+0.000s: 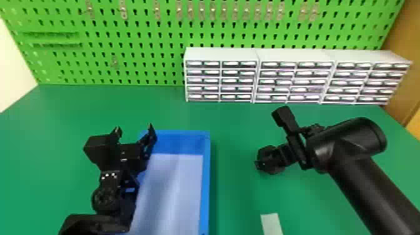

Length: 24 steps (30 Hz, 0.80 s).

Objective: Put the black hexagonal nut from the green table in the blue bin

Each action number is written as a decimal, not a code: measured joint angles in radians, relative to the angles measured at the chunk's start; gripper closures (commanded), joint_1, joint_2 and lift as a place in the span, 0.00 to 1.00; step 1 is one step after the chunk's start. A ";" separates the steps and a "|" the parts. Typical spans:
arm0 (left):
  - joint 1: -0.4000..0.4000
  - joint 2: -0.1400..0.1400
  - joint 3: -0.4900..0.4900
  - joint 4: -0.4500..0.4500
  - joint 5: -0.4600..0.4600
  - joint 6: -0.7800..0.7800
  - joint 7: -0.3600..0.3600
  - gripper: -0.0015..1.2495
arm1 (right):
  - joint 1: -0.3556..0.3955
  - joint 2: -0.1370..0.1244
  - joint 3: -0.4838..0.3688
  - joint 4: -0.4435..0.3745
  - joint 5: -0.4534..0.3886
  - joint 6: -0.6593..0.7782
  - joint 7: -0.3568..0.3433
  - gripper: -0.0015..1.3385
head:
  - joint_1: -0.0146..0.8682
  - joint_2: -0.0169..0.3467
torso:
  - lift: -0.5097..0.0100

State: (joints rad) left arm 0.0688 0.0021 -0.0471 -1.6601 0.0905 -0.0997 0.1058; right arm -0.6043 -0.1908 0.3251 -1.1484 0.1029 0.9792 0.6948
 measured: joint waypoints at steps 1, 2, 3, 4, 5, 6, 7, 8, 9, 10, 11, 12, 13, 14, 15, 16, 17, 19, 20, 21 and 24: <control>0.000 0.000 0.000 0.000 0.000 0.000 0.000 0.31 | -0.001 0.000 0.003 0.001 -0.001 -0.001 0.000 0.10 | 0.76 0.20 | 0.80; 0.000 0.000 0.001 0.000 0.000 0.000 0.000 0.31 | -0.002 0.000 0.005 0.002 -0.001 -0.002 0.000 0.10 | 0.76 0.20 | 0.80; 0.000 0.000 0.001 0.000 0.000 0.000 0.000 0.31 | -0.004 -0.001 0.007 0.002 -0.001 -0.003 0.000 0.10 | 0.76 0.20 | 0.80; 0.000 0.001 0.002 0.000 0.000 0.000 0.000 0.31 | -0.007 -0.002 0.009 0.003 -0.002 -0.004 0.001 0.10 | 0.76 0.20 | 0.80; 0.000 0.001 0.002 0.000 0.000 0.000 0.000 0.31 | -0.010 -0.003 0.011 0.003 -0.002 -0.004 0.001 0.10 | 0.76 0.20 | 0.80; 0.001 0.001 0.003 0.000 0.001 0.000 0.000 0.31 | -0.013 -0.005 0.013 0.003 -0.002 -0.004 0.001 0.10 | 0.76 0.20 | 0.80; 0.002 0.001 0.004 0.000 0.001 0.000 0.000 0.31 | -0.019 -0.007 0.015 0.003 -0.002 -0.004 0.002 0.10 | 0.76 0.20 | 0.80; 0.002 0.001 0.004 0.000 0.001 0.000 0.000 0.31 | -0.024 -0.008 0.016 0.003 -0.002 -0.005 0.002 0.10 | 0.76 0.20 | 0.80; 0.003 0.001 0.004 0.000 0.001 0.000 0.000 0.31 | -0.029 -0.009 0.017 0.003 -0.001 -0.005 0.002 0.10 | 0.76 0.20 | 0.80; 0.003 0.001 0.004 0.000 0.001 0.000 0.000 0.31 | -0.032 -0.009 0.017 0.003 0.000 -0.005 0.002 0.10 | 0.76 0.20 | 0.80; 0.003 0.001 0.005 0.000 0.001 0.000 0.000 0.31 | -0.035 -0.009 0.017 0.003 0.000 -0.005 0.002 0.10 | 0.76 0.20 | 0.80; 0.003 0.001 0.005 0.000 0.001 0.000 0.000 0.31 | -0.039 -0.009 0.018 0.003 0.001 -0.004 0.002 0.10 | 0.76 0.20 | 0.80; 0.003 0.001 0.005 0.000 0.001 0.000 0.000 0.31 | -0.042 -0.009 0.018 0.003 0.002 -0.004 0.002 0.10 | 0.76 0.20 | 0.80; 0.003 0.001 0.005 0.000 0.001 0.000 0.000 0.31 | -0.043 -0.008 0.019 0.003 0.002 -0.004 0.002 0.10 | 0.76 0.20 | 0.80; 0.003 0.001 0.005 0.000 0.000 0.000 0.000 0.31 | -0.043 -0.007 0.021 0.003 0.003 -0.004 0.002 0.10 | 0.76 0.20 | 0.80; 0.003 0.001 0.006 0.000 0.000 0.000 0.000 0.31 | -0.043 -0.006 0.022 0.003 0.003 -0.004 0.002 0.10 | 0.76 0.20 | 0.80; 0.003 0.001 0.006 0.000 0.000 0.000 0.000 0.31 | -0.043 -0.004 0.025 0.003 0.003 -0.004 0.002 0.10 | 0.76 0.20 | 0.80; 0.003 0.002 0.006 0.000 0.000 0.000 0.000 0.31 | -0.043 -0.001 0.029 0.003 0.003 -0.004 0.002 0.10 | 0.76 0.20 | 0.80; 0.003 0.002 0.006 0.000 0.000 0.000 0.000 0.31 | -0.042 -0.001 0.030 0.004 0.003 -0.004 0.002 0.10 | 0.76 0.20 | 0.80; 0.003 0.002 0.006 0.000 0.000 0.000 0.000 0.31 | -0.041 0.001 0.032 0.007 0.003 -0.004 0.002 0.10 | 0.76 0.20 | 0.80; 0.002 0.003 0.006 0.000 0.000 0.000 0.000 0.31 | -0.038 0.005 0.035 0.016 -0.001 -0.006 0.002 0.10 | 0.76 0.20 | 0.80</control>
State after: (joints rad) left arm 0.0711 0.0046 -0.0414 -1.6601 0.0900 -0.0997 0.1058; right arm -0.6425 -0.1859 0.3604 -1.1325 0.1024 0.9733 0.6964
